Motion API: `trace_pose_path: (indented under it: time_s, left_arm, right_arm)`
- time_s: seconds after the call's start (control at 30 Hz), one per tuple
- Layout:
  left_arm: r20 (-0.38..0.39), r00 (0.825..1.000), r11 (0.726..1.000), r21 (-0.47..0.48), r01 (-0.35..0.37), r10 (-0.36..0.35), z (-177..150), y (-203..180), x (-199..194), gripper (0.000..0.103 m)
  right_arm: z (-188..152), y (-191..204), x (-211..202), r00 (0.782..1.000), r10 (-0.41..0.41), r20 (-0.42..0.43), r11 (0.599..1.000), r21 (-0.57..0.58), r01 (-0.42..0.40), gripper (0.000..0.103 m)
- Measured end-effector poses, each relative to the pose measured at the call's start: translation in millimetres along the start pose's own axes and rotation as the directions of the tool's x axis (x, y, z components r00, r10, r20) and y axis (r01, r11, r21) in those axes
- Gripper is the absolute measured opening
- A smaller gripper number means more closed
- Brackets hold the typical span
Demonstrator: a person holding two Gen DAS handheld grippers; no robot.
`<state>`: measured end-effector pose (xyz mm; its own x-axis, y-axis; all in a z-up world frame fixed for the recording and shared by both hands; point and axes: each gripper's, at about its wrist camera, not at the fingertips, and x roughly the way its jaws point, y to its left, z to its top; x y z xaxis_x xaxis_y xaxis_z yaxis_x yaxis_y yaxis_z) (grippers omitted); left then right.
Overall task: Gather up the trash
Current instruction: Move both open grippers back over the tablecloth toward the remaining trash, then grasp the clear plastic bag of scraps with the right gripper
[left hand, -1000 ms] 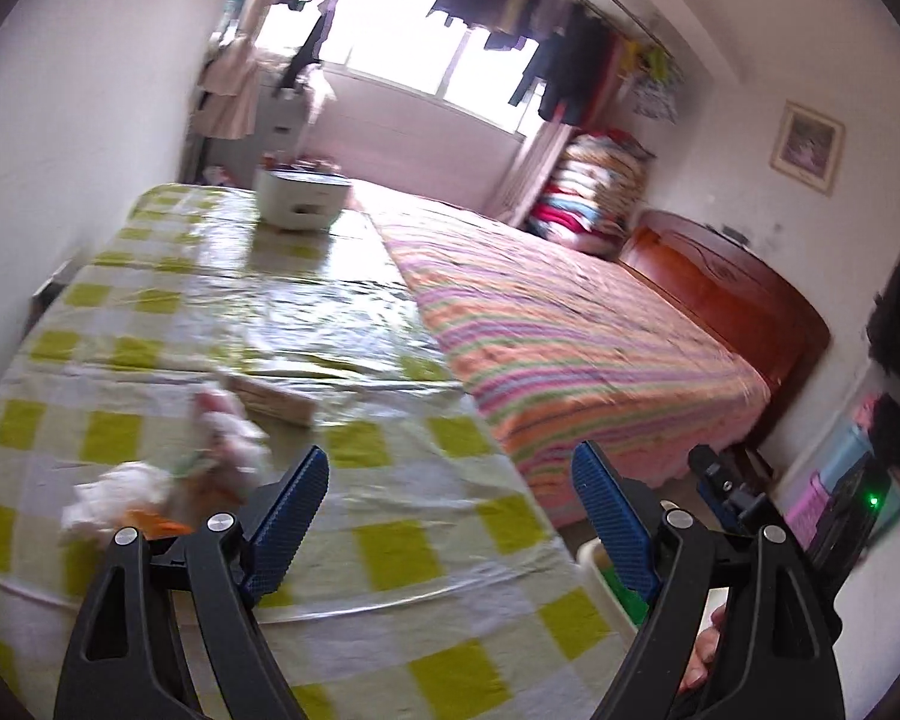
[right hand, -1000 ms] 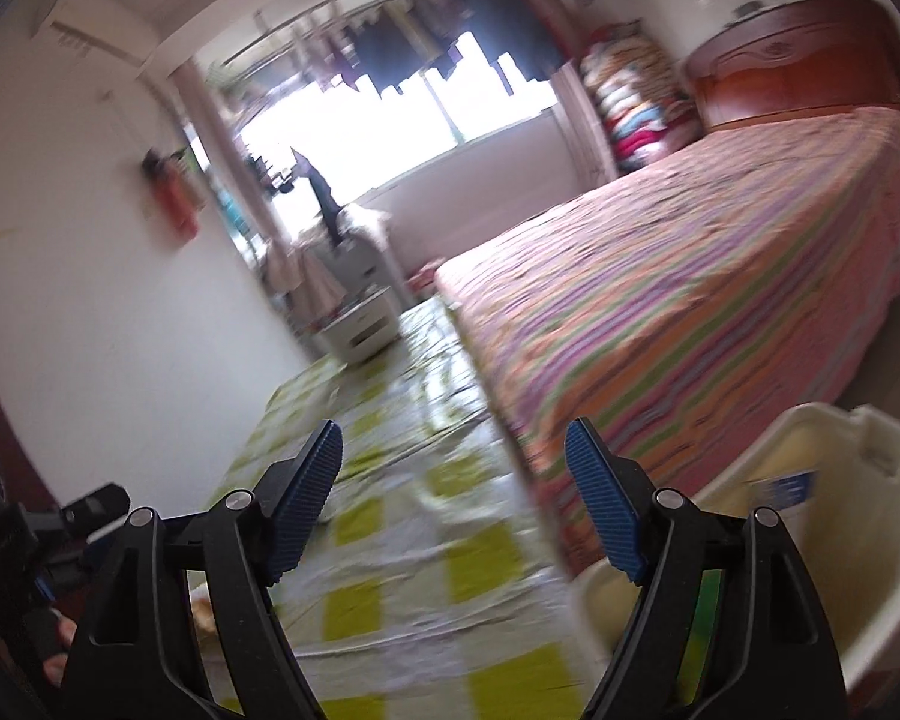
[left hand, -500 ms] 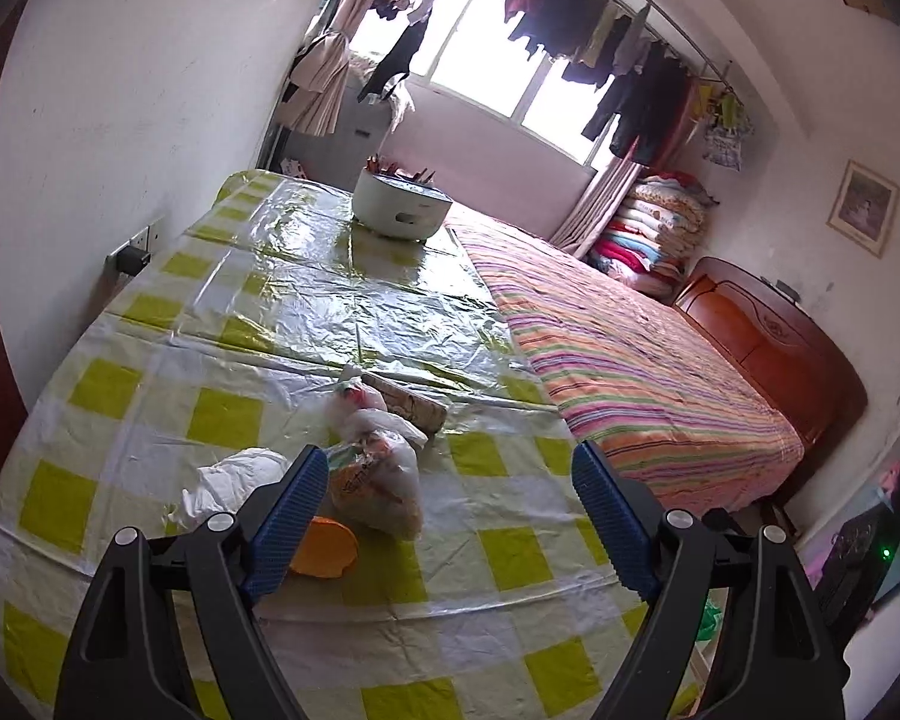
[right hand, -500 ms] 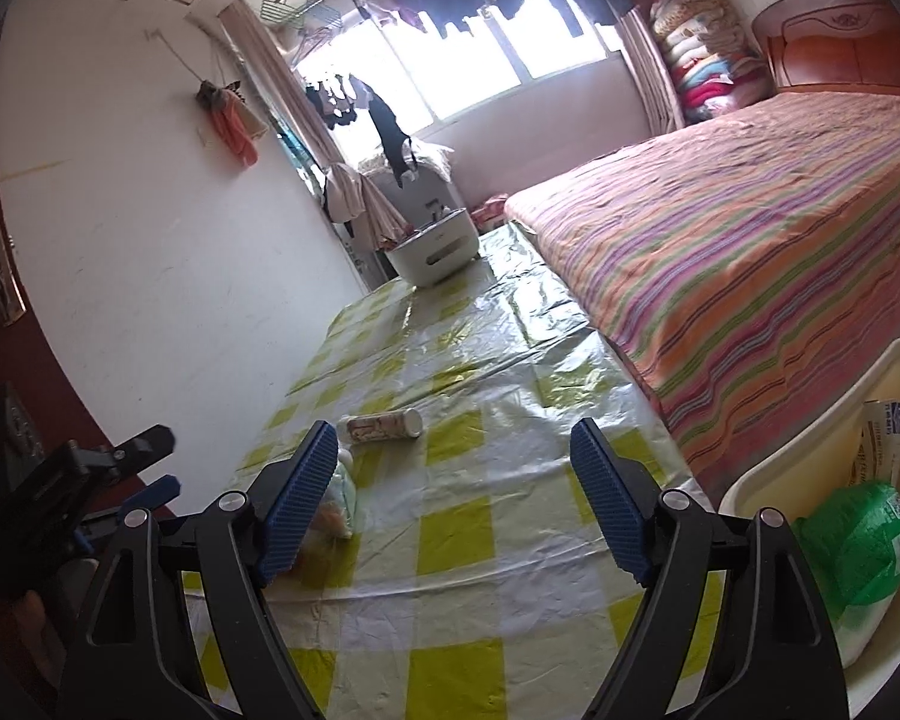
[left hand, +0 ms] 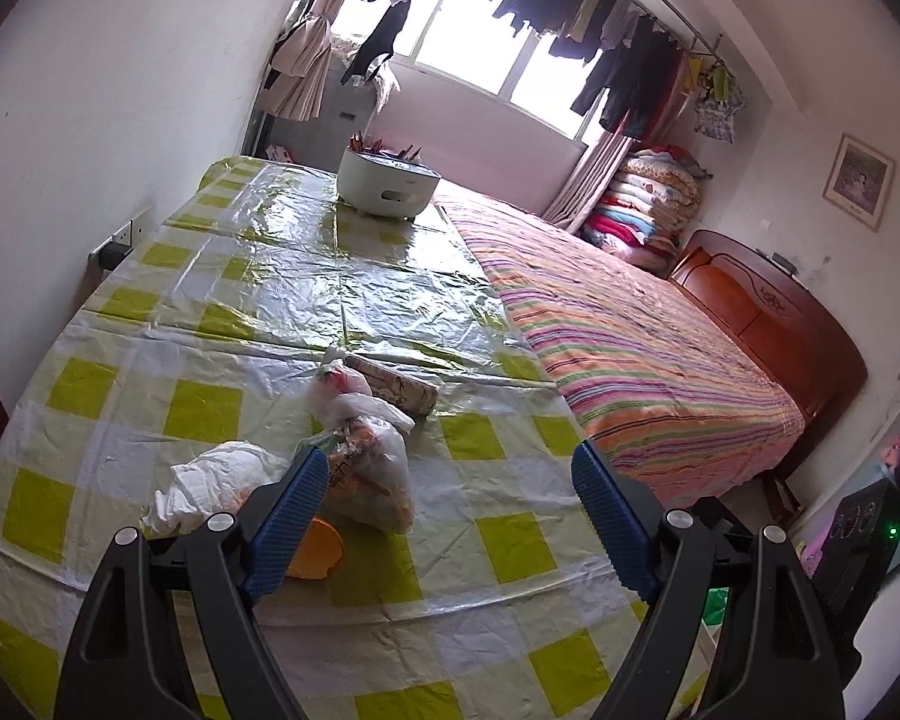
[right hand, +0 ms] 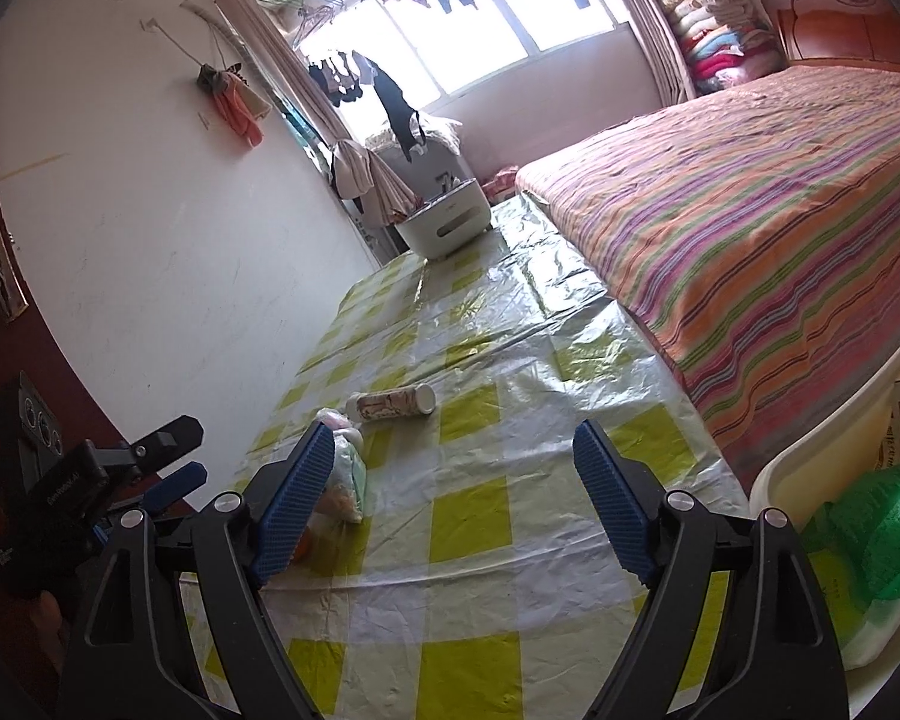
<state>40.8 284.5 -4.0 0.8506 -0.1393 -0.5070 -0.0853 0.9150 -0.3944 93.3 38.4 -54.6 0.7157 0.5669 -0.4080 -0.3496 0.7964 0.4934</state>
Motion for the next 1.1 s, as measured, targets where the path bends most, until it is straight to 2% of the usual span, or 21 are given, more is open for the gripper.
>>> trace_pose_path:
  time_s: [0.1, 0.3, 0.47, 0.57, 0.77, 1.1]
  left_arm:
    - [0.006, 1.0, 0.999, -0.033, 0.007, -0.007, 3.6, 9.2, -3.2, 0.081]
    - [0.035, 0.999, 0.997, -0.079, -0.001, 0.004, 11.3, 29.2, -18.4, 0.081]
    - [0.056, 0.998, 0.995, -0.097, -0.032, 0.037, 16.5, 46.8, -30.6, 0.081]
    - [0.065, 0.996, 0.991, -0.126, -0.044, 0.053, 19.1, 59.0, -36.2, 0.081]
    - [0.072, 0.995, 0.983, -0.178, -0.055, 0.068, 22.9, 78.4, -44.2, 0.081]
    - [0.042, 0.997, 0.977, -0.205, -0.057, 0.067, 21.8, 90.6, -43.9, 0.081]
  right_arm:
    - [2.8, 5.7, 6.0, 1.0, 0.004, -0.009, 1.0, -0.025, -0.005, 0.081]
    - [6.5, 35.4, 27.6, 0.998, 0.025, -0.053, 0.988, -0.152, -0.033, 0.082]
    - [-7.0, 73.3, 69.7, 0.978, 0.086, -0.192, 0.959, -0.249, -0.133, 0.082]
    - [-15.2, 95.7, 92.8, 0.968, 0.065, -0.243, 0.94, -0.311, -0.141, 0.082]
    - [-18.5, 117.3, 140.9, 0.932, 0.064, -0.356, 0.939, -0.295, -0.177, 0.082]
    - [-24.1, 123.4, 183.5, 0.905, 0.016, -0.425, 0.938, -0.307, -0.161, 0.079]
